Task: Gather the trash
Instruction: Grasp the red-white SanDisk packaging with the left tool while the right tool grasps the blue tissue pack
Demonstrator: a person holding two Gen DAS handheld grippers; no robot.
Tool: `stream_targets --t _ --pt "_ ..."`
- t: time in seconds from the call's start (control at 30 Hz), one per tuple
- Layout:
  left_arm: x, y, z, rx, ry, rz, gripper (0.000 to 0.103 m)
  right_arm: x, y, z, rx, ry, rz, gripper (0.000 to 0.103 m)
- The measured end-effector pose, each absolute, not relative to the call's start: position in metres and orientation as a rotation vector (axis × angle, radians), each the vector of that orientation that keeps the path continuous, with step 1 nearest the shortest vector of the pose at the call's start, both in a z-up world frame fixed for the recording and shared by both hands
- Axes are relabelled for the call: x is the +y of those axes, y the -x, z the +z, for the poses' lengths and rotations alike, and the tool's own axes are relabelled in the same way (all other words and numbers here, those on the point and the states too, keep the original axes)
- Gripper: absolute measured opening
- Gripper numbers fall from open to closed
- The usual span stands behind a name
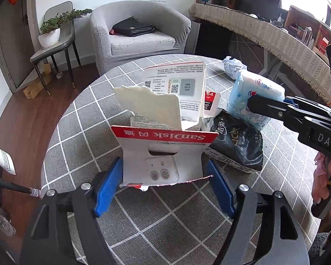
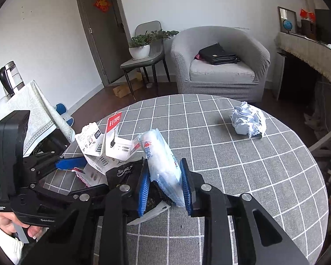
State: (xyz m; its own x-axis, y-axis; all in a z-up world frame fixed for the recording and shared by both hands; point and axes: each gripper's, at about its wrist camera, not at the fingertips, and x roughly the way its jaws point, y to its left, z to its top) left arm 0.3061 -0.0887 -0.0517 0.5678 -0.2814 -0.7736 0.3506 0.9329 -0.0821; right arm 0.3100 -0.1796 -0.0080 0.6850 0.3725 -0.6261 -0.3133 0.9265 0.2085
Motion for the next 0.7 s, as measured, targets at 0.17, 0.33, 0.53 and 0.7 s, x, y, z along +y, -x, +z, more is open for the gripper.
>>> stream_targets --t 0.17,0.33,0.53,0.7 --pt "-0.088 -0.306 -0.052 0.891 -0.076 -0.389 0.078 -0.180 -0.313 -0.006 0.708 -0.107 0.374 0.014" --pt "-0.084 -0.302 -0.050 0.890 -0.076 -0.389 0.078 -0.176 -0.310 0.000 0.690 -0.101 0.369 0.012" --pt "-0.078 -0.296 -0.047 0.904 -0.057 -0.399 0.078 -0.183 -0.304 0.008 0.656 -0.115 0.333 0.012" --pt "-0.077 -0.289 -0.046 0.910 -0.058 -0.401 0.078 -0.184 -0.300 0.008 0.656 -0.113 0.329 0.012"
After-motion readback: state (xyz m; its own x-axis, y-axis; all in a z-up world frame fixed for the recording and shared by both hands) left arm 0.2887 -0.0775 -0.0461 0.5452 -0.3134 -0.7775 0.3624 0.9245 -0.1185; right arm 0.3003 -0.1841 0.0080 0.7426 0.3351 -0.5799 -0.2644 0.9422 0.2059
